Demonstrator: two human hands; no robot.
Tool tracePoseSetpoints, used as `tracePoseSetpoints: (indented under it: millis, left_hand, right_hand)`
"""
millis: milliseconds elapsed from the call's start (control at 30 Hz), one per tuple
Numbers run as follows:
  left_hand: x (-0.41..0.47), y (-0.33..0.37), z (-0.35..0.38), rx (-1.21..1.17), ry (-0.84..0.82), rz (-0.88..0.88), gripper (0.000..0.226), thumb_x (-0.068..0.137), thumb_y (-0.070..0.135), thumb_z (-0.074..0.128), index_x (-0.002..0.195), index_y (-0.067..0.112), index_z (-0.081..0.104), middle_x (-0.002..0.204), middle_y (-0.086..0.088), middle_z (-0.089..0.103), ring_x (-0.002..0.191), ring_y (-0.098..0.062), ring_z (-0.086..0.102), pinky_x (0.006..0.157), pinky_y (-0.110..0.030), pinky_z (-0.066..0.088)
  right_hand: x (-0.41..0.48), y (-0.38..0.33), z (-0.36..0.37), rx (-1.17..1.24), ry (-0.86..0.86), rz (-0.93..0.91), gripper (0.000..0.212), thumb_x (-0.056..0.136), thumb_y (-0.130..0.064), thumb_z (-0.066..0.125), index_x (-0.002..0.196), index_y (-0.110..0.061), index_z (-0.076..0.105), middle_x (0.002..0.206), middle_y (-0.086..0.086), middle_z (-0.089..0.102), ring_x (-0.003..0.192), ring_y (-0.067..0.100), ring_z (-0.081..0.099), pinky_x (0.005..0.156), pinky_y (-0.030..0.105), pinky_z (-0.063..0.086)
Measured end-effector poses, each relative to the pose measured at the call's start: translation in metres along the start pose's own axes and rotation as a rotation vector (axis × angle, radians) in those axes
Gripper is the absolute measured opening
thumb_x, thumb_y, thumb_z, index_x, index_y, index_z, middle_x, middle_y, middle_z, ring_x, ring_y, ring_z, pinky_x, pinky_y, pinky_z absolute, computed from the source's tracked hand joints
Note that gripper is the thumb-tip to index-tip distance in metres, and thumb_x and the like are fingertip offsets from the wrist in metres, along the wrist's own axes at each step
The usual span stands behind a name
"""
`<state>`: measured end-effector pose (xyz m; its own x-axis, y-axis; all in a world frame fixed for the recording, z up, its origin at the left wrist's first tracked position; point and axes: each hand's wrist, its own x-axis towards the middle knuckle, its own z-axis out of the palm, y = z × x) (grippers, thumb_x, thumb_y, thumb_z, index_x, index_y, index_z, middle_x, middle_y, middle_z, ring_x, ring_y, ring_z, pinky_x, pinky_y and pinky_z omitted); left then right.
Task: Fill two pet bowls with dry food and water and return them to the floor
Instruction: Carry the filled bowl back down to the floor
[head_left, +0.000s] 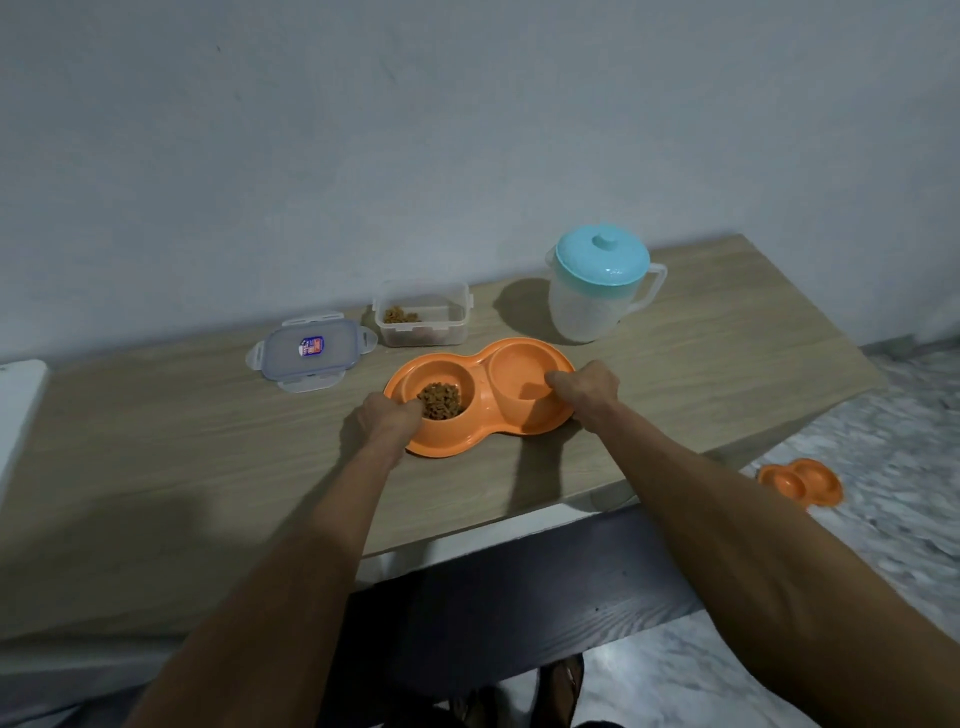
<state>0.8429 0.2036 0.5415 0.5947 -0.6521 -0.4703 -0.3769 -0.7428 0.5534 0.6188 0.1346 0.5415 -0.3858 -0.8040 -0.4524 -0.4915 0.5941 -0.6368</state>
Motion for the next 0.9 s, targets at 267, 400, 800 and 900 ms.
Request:
tracePoseSetpoints:
  millis: [267,400,800,900]
  left_hand:
    - [-0.029,0.016,0.024,-0.118,-0.114,0.038,0.044,0.082,0.036,0.068,0.114,0.006,0.063,0.111,-0.016,0.067,0.100,-0.032,0.066,0.082,-0.038,0.058]
    - [-0.056,0.037,0.052,-0.144,-0.169,0.099,0.048,0.079,0.037,0.070,0.116,0.006,0.063,0.114,-0.016,0.065,0.102,-0.033,0.065,0.085,-0.041,0.057]
    - [-0.192,0.129,0.190,-0.121,-0.284,0.302,0.059,0.066,0.038,0.074,0.113,0.005,0.064,0.121,-0.020,0.061,0.102,-0.037,0.064,0.082,-0.040,0.057]
    - [-0.236,0.150,0.235,-0.099,-0.304,0.331,0.059,0.063,0.040,0.075,0.109,0.005,0.066,0.121,-0.019,0.061,0.103,-0.036,0.063,0.083,-0.041,0.057]
  right_hand:
    - [-0.014,0.044,-0.046,0.085,0.096,0.060,0.050,0.079,-0.033,0.074,0.113,0.002,0.063,0.117,0.020,0.063,0.107,0.035,0.061,0.086,0.040,0.054]
    - [-0.017,0.070,-0.091,0.123,0.158,0.085,0.053,0.080,-0.035,0.073,0.117,0.002,0.062,0.118,0.019,0.064,0.106,0.034,0.063,0.079,0.035,0.051]
    - [-0.004,0.194,-0.280,0.288,0.331,0.162,0.048,0.067,-0.035,0.074,0.097,0.000,0.063,0.098,0.017,0.066,0.086,0.033,0.066,0.068,0.042,0.060]
    - [0.000,0.234,-0.334,0.319,0.364,0.170,0.039,0.072,-0.031,0.073,0.093,0.000,0.061,0.095,0.016,0.063,0.081,0.031,0.064,0.065,0.040,0.059]
